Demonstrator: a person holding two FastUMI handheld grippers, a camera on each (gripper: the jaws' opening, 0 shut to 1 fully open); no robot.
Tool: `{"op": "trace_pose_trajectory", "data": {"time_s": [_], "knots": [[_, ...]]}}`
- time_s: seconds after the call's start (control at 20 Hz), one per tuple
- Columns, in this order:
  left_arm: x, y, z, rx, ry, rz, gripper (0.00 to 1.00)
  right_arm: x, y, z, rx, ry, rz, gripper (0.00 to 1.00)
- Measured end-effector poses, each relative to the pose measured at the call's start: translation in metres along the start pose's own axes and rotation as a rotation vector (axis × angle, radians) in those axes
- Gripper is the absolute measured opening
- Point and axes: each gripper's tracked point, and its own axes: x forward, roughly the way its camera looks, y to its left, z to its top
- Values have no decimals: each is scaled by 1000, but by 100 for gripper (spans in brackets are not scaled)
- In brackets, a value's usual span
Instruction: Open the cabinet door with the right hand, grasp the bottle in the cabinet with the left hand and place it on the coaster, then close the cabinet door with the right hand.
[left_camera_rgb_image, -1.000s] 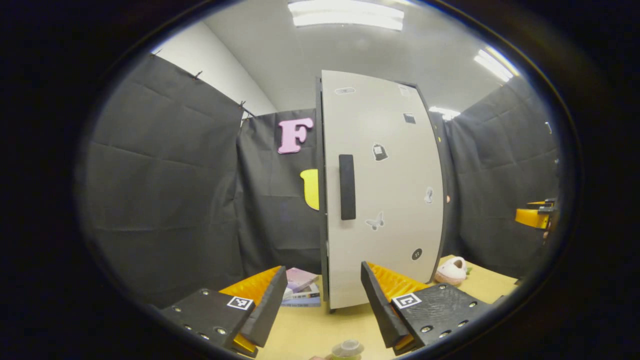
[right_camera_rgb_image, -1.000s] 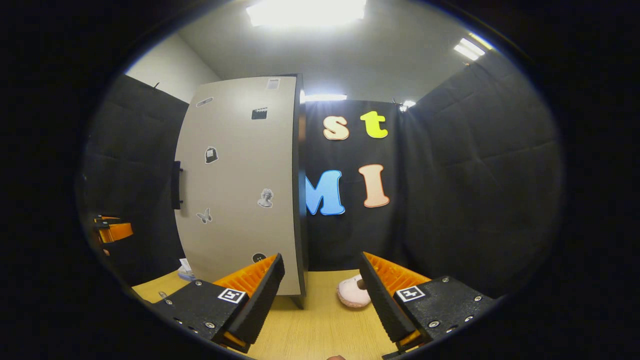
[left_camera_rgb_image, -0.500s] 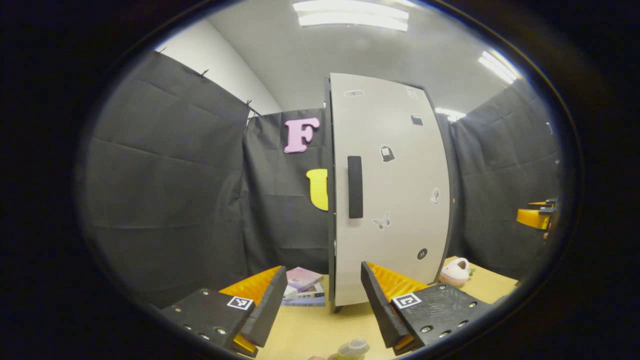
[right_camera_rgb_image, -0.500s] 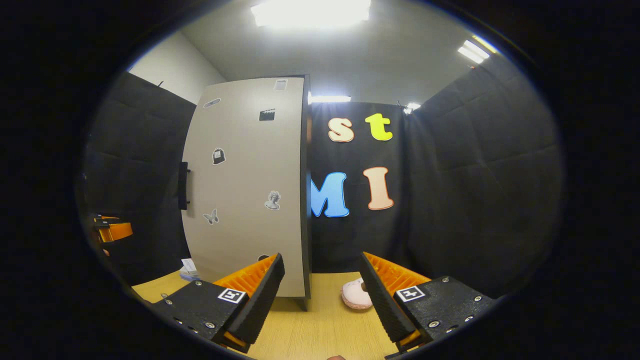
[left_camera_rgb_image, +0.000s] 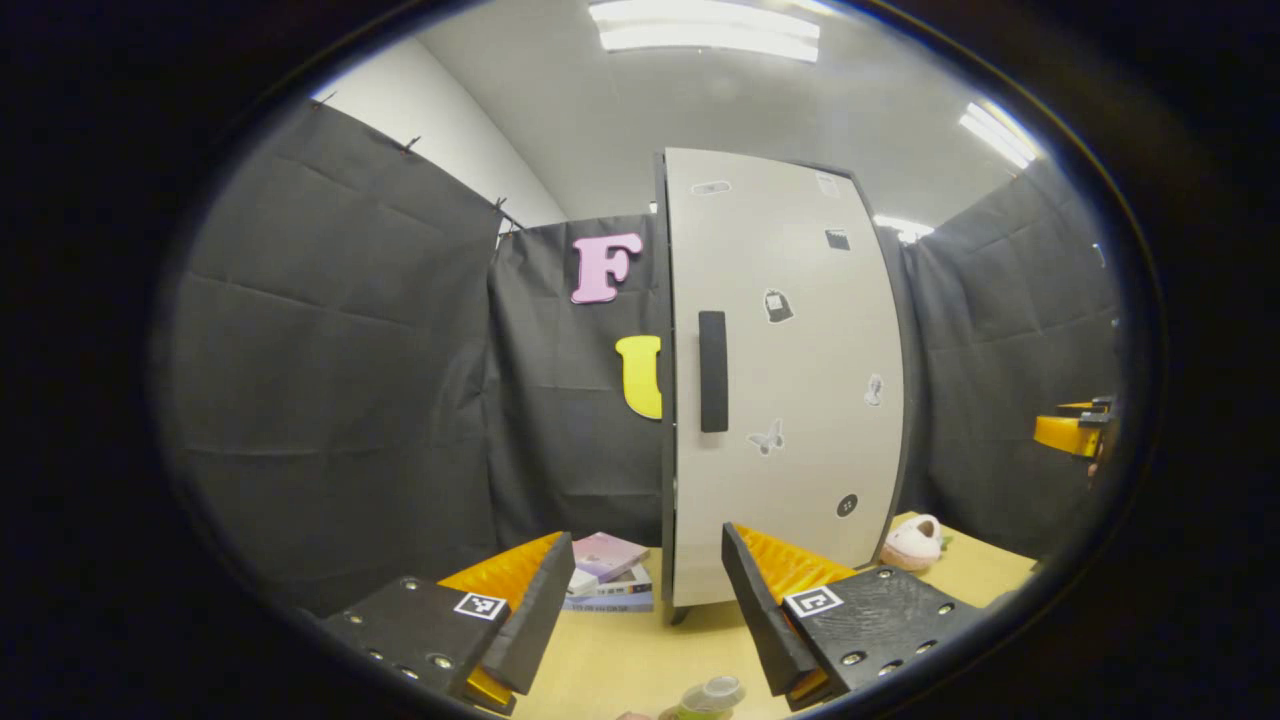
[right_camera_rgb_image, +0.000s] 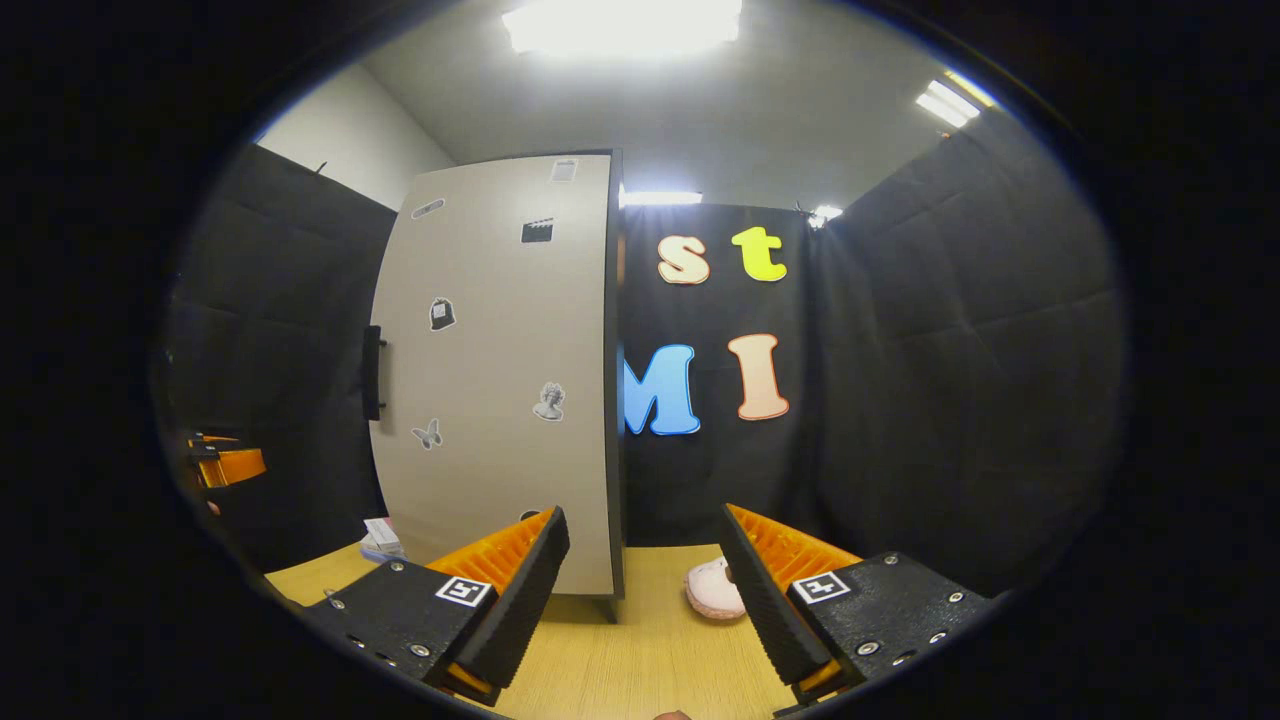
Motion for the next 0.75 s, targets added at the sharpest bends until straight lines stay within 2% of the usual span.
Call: {"op": "trace_pose_trajectory", "data": {"time_s": [0.1, 0.25, 0.3, 0.65, 0.75], "knots": [[1, 0, -1, -1, 0, 0, 85, -1, 0, 0, 2, 0, -2, 93], [1, 0, 1, 0, -1, 0, 85, -1, 1, 1, 4, -2, -4, 93], [1, 1, 1, 1, -1, 1, 89, -1, 1, 0, 4, -2, -5, 94], [1, 4, -2, 2, -3, -2, 89, -4, 2, 0, 2, -1, -4, 93], [0, 4, 0, 1, -3, -4, 85, -4, 3, 1, 0, -1, -6, 93]]}}
